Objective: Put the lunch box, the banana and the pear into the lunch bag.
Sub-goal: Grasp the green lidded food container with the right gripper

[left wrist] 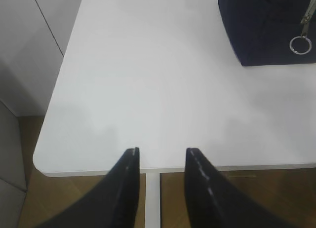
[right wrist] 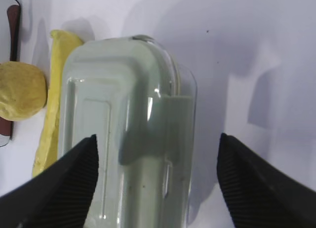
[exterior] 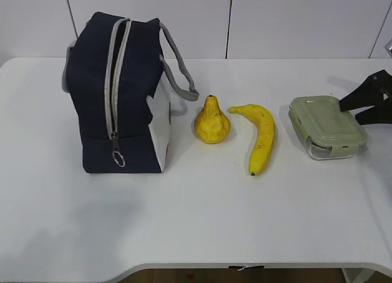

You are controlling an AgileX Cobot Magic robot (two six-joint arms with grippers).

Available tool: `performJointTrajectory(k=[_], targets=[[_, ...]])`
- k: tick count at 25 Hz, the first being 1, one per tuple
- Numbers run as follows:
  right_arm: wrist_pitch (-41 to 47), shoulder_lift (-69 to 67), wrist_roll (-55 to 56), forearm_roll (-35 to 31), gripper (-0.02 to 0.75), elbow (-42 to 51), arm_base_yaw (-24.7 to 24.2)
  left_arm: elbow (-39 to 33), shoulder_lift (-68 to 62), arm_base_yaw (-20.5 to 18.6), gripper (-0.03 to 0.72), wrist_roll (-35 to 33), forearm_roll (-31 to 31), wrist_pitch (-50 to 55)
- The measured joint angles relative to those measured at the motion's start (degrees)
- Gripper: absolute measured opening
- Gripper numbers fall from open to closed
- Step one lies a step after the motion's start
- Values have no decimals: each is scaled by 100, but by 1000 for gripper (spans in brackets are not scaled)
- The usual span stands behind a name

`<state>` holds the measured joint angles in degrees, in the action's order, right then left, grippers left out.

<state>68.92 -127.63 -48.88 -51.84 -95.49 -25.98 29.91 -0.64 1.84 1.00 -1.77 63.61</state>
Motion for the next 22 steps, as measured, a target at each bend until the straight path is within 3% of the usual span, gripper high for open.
performJointTrajectory(k=[22], targets=[[-24, -237, -11, -424, 590, 0, 0, 0, 0, 0, 241, 0, 0, 0]])
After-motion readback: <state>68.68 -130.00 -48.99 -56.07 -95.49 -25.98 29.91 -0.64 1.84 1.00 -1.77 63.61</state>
